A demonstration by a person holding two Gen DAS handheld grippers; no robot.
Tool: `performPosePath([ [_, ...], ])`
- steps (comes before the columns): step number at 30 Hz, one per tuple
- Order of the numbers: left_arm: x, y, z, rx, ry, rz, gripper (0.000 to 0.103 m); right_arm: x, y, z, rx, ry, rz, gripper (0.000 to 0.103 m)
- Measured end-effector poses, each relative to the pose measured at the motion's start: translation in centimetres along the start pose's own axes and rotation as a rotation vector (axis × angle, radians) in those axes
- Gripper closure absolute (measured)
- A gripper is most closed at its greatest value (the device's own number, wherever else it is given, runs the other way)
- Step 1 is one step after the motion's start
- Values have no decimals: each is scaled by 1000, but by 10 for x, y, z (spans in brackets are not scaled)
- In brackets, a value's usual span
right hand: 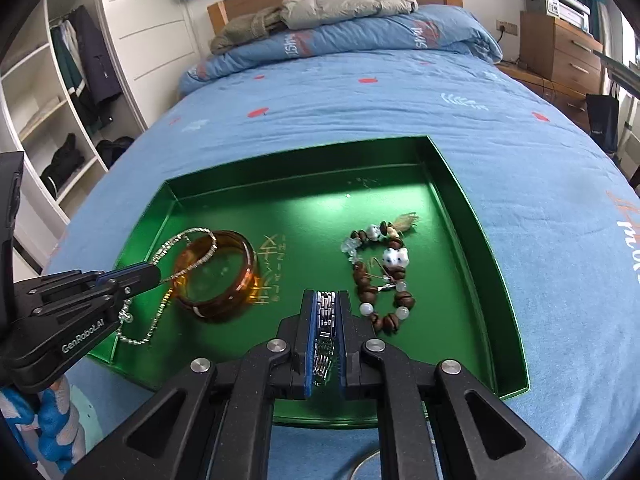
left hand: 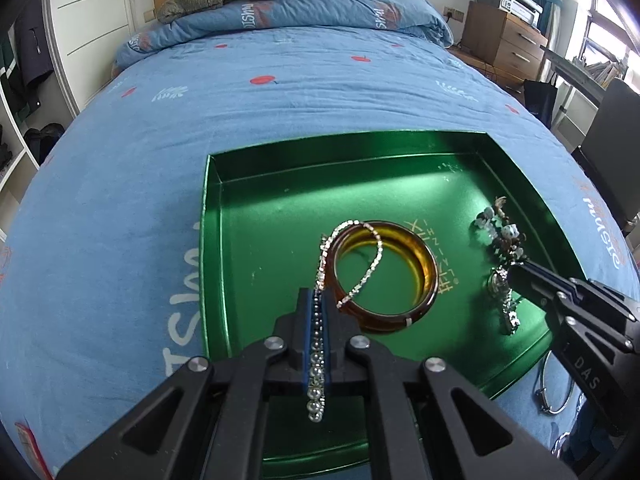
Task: Organize jewelry
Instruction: 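Carry the watch and pearl bracelet into the green tray and release both, then withdraw both tools from the tray back toward the remaining jewelry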
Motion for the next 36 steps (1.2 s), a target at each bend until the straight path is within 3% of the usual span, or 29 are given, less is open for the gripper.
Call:
performPosePath([
  [5,2,4,-5,-24,9,-15,96,3,7,-3,-40,-1,-15,91],
  [9,4,-4,-6,-24,26,-26,83,6,-2,-2,-38,3,-18,67],
  [14,9,-38,1,18,26,-47,74,12,-36,3,5,4,-24,66],
  [23,25,-128,9,128,63,-44,70,24,-126,9,125,1,-20,64],
  [30,23,-192,-24,180,86,16,70,38,-197,-6,226,-7,-11,64],
  [36,10,-235,-67,190,37,-10,70,62,-252,-45,278,27,-21,64],
])
Point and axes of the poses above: each gripper's, at about its wrist camera, not at the fingertips, and y roughly the way its jaws point, x to its right, z to its top, the point moved 3 cm from there along y, roughly the way its jaws point, and after that the axes turned 12 degrees about -z, right-handed, at the moved point
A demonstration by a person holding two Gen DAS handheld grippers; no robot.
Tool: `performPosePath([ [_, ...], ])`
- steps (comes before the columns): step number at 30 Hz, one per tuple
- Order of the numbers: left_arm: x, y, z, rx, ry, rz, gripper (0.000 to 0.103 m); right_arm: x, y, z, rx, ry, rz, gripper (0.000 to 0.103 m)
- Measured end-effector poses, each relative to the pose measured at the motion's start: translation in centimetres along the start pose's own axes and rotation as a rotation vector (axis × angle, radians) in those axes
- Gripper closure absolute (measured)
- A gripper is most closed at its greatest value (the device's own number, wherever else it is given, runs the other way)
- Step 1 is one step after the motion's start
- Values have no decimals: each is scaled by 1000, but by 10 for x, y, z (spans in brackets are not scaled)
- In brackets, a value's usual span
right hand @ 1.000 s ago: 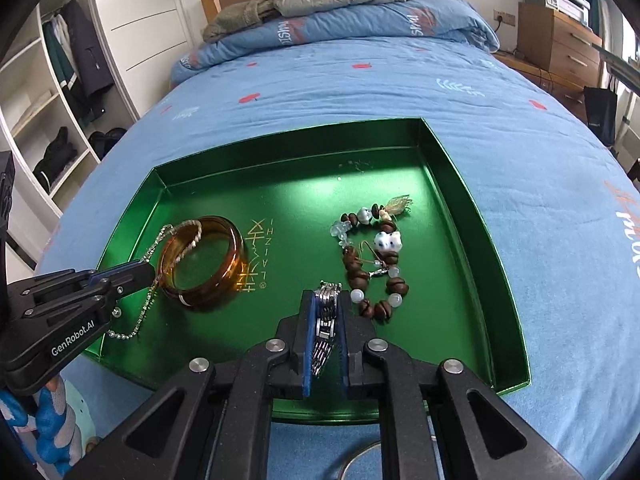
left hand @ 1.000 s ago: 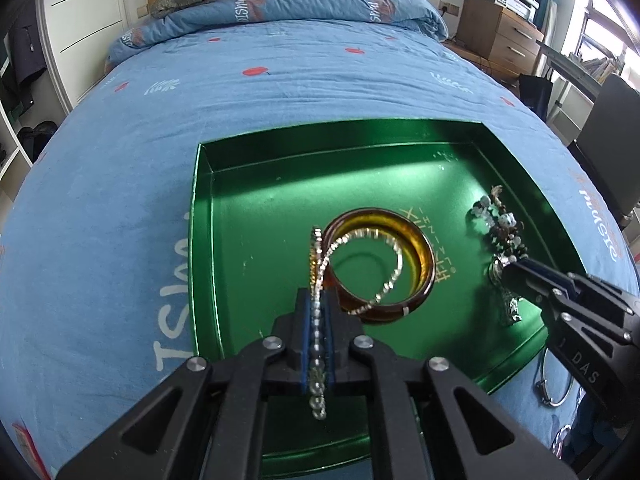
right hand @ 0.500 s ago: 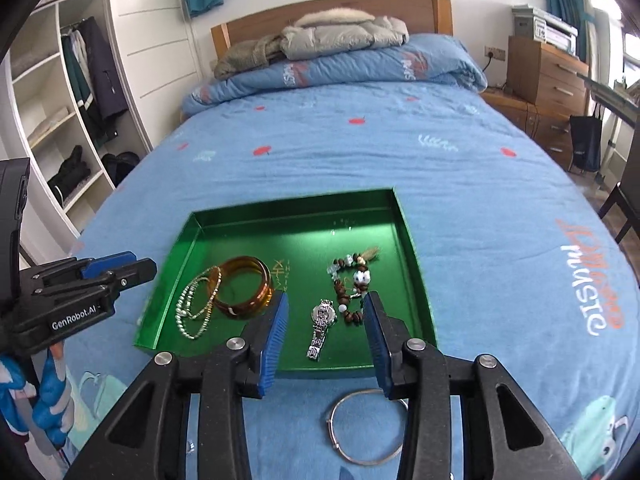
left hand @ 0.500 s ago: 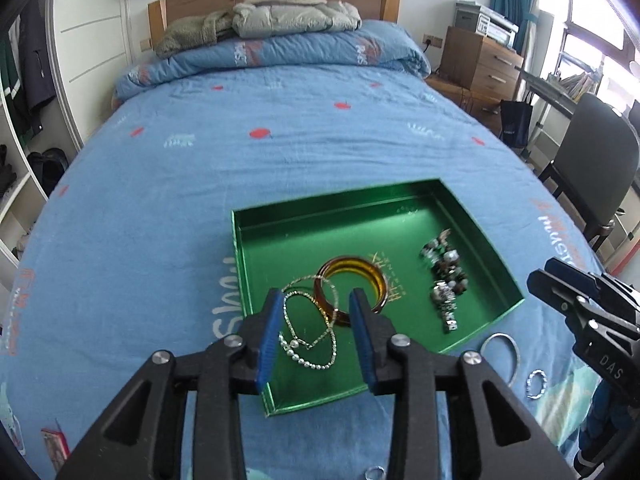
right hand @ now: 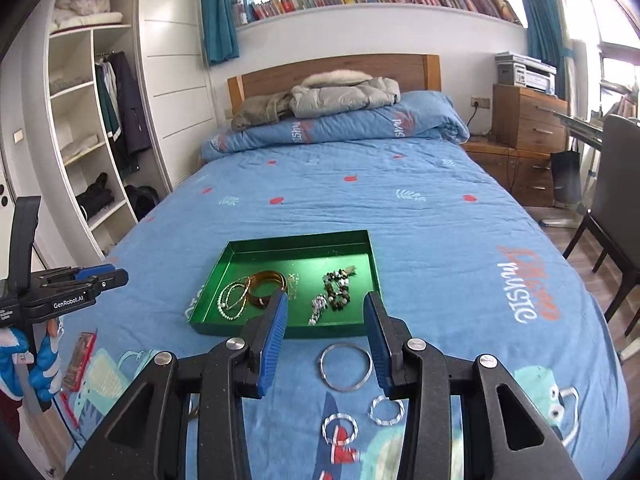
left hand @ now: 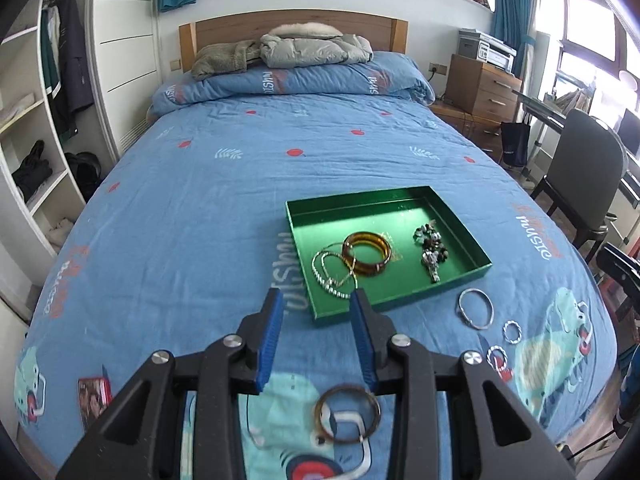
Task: Organize jewelry
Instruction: 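Withdraw both tools from the tray back toward the remaining jewelry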
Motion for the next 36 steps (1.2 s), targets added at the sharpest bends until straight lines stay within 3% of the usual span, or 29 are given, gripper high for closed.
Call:
performPosePath([
  [13,6,-70,-51,32,8,-7,70,33,-85,-44,34,49,-28,64],
  [16,5,-77,-60,39,11,8,66,32,-93,-51,39,43,-32,62],
  [36,-13,-67,-97,74,-42,97,63,33,-65,-81,-6,80,-23,60],
])
Point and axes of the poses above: each gripper's, at about its wrist camera, not at the fingertips, and y roughly the way its jaws point, x to its right, z to its top, the point moved 3 cm from there along y, roughly the way its jaws point, and after that the axes turned 12 degrees about -z, right-handed, at the moved point
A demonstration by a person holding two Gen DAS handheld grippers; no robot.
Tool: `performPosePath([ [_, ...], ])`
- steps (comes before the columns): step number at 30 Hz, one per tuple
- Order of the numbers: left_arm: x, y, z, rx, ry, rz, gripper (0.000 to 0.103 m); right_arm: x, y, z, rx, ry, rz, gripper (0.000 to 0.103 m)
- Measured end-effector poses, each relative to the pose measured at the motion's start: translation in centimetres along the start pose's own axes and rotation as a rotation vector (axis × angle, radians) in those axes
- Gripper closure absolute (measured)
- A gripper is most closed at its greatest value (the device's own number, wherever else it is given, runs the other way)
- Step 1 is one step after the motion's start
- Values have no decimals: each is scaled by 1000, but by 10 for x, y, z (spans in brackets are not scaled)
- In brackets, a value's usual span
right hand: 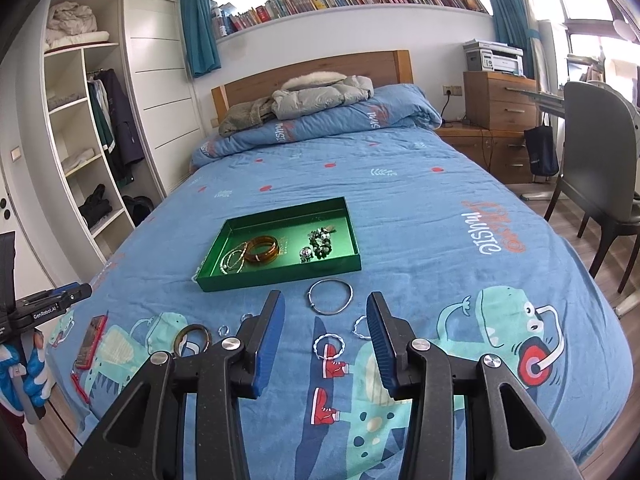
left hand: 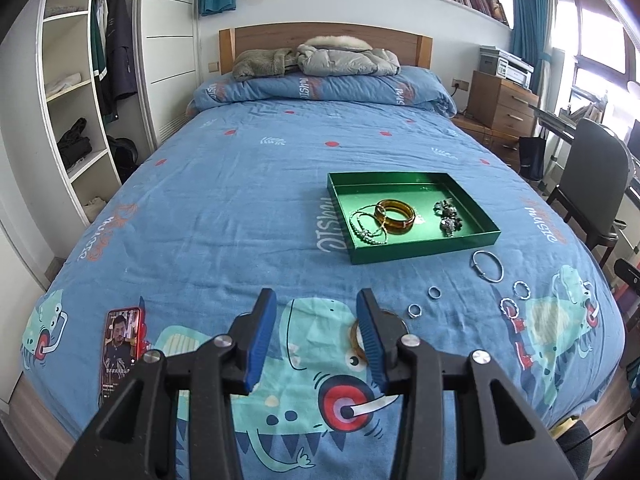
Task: Organize jewelry
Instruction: 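Withdraw both tools from the tray back toward the remaining jewelry, then lower the left tool toward the dark brown bangle while the right tool approaches the twisted silver hoop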
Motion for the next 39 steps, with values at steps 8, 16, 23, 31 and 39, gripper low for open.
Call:
performPosePath([
  [8,14,0,-12,25,31,46,63,-7,13,-11,-19,2,2,59],
  [16,27,3,-16,26,66,42,63,-11,23,-17,-39,7,1,59],
  [23,32,11,-19,10,84,39,60,-16,31,-24,-52,4,7,55],
  [31,31,28,-21,-13,80,35,57,-15,46,-30,-78,9,5,55],
  [39,17,57,-31,-58,17,11,57,-14,72,-45,-129,8,4,55],
])
Point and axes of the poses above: each gripper's, at about its wrist camera, not at the fingertips, and y roughly the way its jaws point, x to its right, z to its top, the point moved 3 cm from there along y, roughly the way its jaws point, and after that the axes turned 12 degrees about -z, right-handed, at the moved point
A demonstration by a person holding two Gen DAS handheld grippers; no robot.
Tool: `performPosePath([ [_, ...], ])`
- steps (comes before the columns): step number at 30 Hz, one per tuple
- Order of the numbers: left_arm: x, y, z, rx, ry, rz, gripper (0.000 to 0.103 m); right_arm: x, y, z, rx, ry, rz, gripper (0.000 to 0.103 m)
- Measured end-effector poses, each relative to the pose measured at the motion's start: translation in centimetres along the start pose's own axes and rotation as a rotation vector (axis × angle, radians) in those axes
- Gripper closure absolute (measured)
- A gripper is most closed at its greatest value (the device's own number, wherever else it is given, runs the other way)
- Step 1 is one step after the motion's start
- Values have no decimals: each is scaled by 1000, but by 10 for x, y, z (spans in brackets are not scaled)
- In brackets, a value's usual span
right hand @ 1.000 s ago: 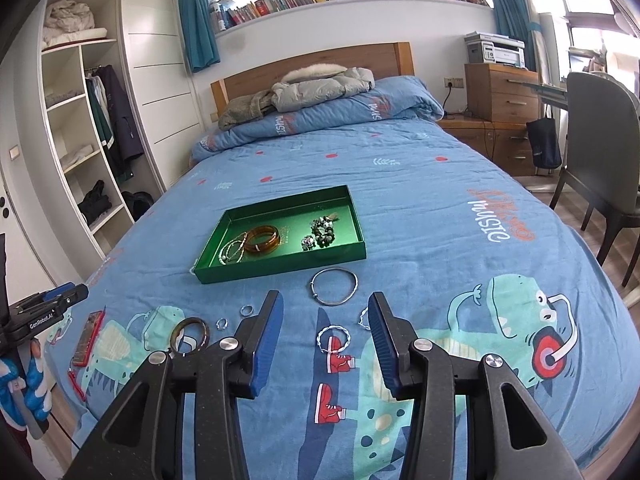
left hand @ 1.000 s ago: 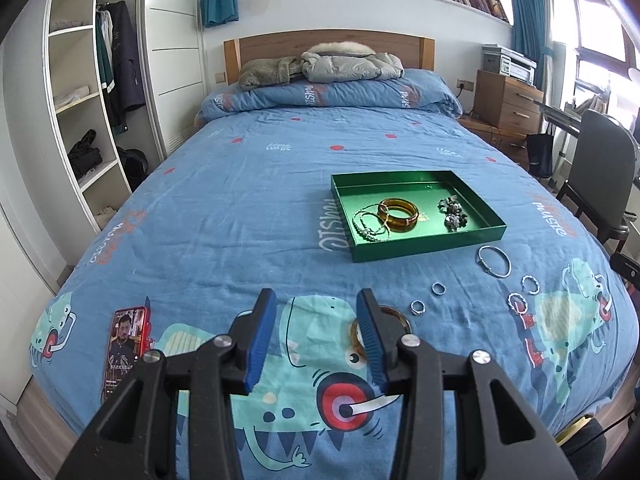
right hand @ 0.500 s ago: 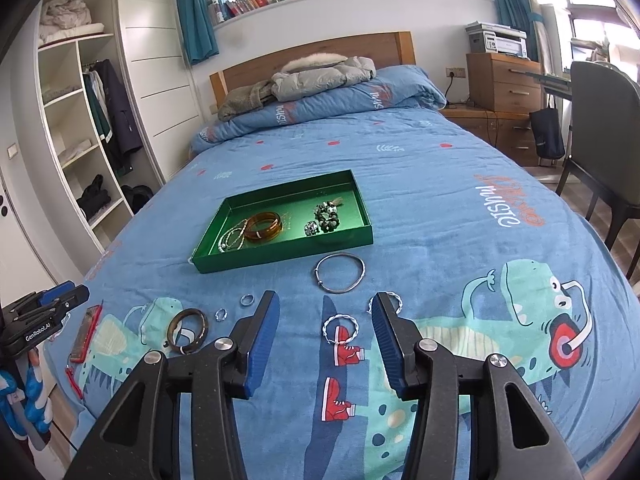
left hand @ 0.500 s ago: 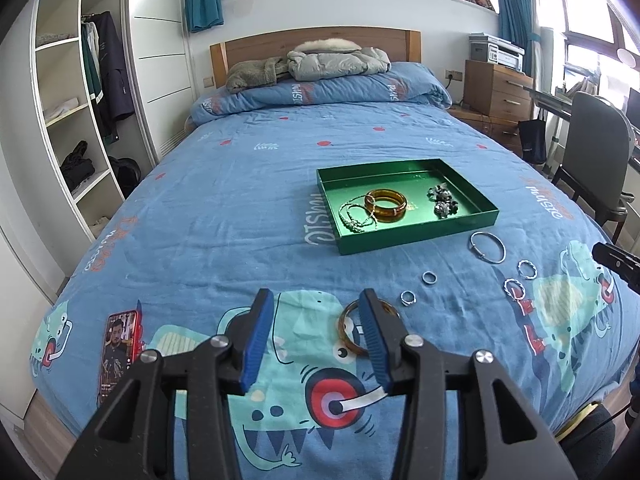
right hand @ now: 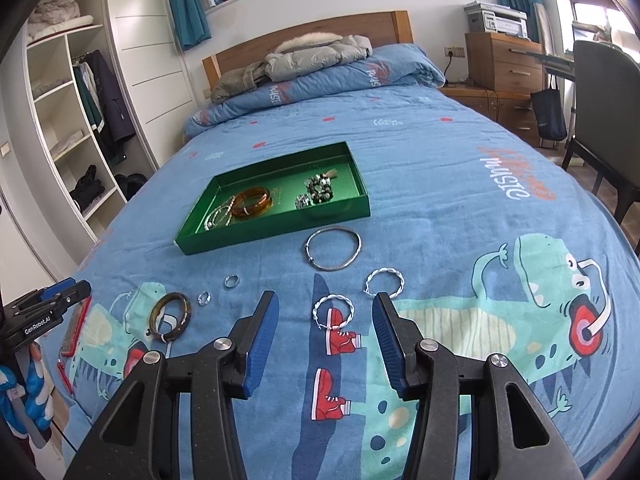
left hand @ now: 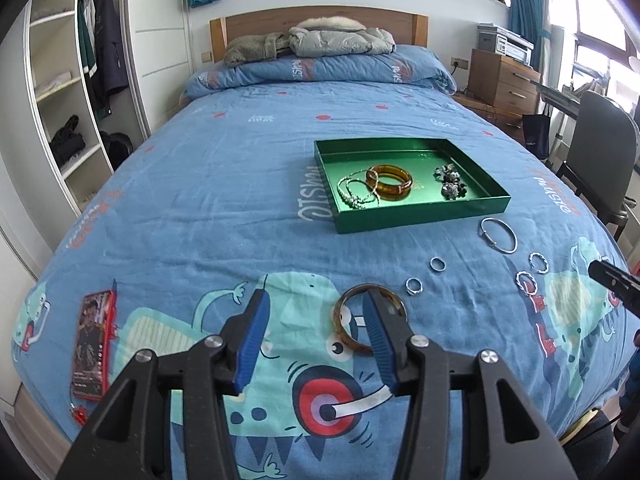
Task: Organize jewelry
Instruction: 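Lower the left tool toward the dark brown bangle while the right tool approaches the twisted silver hoop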
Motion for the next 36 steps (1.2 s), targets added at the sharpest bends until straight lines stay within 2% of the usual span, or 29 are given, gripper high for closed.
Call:
performPosePath([
  [6,-7,23,-10,-30,-34,-27,56,-1,24,-12,-47,-4,7,55],
  [12,-3,56,-21,-99,-36,-57,56,-7,58,-30,-133,-14,26,54],
  [17,-2,76,-25,-137,-41,-54,56,-10,77,-36,-170,-24,35,54],
  [28,-12,109,-36,-204,-87,-73,56,-16,100,-30,-173,-55,24,54],
  [36,-8,117,-39,-204,-57,-68,58,-28,113,-23,-162,-110,-33,54],
])
Point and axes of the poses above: each gripper's, at about its wrist camera, not at the fingertips, and y roughly the way its jaws point, x to its right, z to its top, the point moved 3 cm from there along y, roughly the way its jaws point, and after that the axes turned 12 degrees about -z, right-handed, at the moved point
